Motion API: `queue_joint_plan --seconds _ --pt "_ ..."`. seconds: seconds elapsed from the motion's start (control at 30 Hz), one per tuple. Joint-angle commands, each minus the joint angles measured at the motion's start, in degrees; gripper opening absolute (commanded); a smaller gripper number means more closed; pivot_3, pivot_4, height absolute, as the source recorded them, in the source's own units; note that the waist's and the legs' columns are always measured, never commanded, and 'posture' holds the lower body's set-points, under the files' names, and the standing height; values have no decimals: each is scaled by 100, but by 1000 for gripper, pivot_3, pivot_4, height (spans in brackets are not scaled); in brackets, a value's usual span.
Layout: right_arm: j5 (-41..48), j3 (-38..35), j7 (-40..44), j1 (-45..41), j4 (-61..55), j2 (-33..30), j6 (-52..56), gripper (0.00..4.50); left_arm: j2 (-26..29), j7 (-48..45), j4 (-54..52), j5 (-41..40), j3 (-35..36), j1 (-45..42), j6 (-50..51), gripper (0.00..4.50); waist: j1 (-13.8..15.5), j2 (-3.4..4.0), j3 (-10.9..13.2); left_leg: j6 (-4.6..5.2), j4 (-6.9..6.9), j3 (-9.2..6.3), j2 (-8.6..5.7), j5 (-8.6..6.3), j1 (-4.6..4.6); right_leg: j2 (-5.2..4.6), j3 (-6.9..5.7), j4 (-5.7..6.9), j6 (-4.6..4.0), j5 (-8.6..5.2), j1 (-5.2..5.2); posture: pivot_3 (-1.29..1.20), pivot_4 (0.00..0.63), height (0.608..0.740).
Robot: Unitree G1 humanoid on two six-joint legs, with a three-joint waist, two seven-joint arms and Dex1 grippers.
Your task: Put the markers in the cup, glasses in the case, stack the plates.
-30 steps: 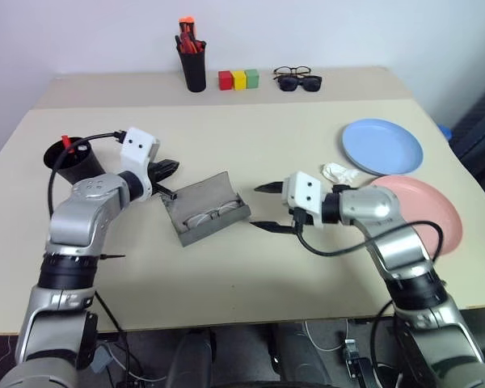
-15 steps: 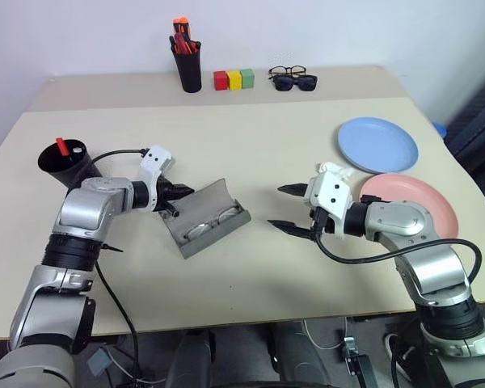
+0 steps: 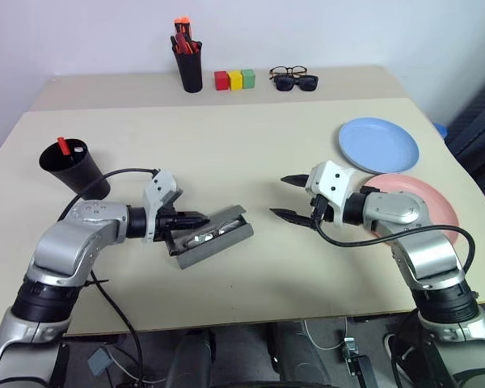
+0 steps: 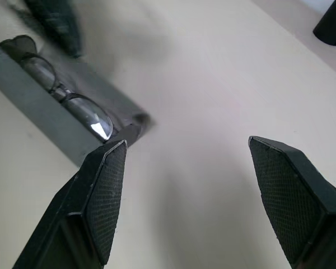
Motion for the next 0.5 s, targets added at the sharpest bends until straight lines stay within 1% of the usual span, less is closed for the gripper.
queue_joint_plan --seconds 0.03,0.07,0.17,0.27,0.37,0.5 --pt "-30 -86 -105 -180 82 -66 -195 3531 263 -83 -425 118 -177 211 -195 64 5 0 0 0 0 0 0 0 0 0 0 0 0 0 0 0 150 740" --pt "-63 -117 -151 -232 169 -90 -208 3531 308 -84 -470 169 -224 276 -271 64 9 0 0 0 0 1 0 0 0 0 1 -1 -1 0 0 0 150 740" --pt "-292 -291 -446 -543 702 -254 -177 3531 167 -87 -367 180 -55 341 -803 64 30 1 1 0 3 4 0 0 0 -2 2 -2 -5 -2 1 0 150 740" --pt "-662 -299 -747 -850 1425 -513 -175 3531 -114 62 -285 -80 286 240 -946 64 69 1 1 0 7 11 -1 0 -1 -4 6 -6 -8 -2 1 0 150 740" --pt "-1057 -285 -1185 -1255 2507 -735 -172 3531 -218 306 -272 33 524 225 -1185 64 99 1 1 0 6 11 -1 0 -1 -4 5 -7 -8 -2 1 0 150 740" --pt "-1586 -79 -1652 -1866 4060 -825 -656 3531 -234 480 -319 -64 831 335 -1257 64 90 2 1 0 3 14 -1 0 -1 -4 7 -8 -7 -2 0 0 150 740"
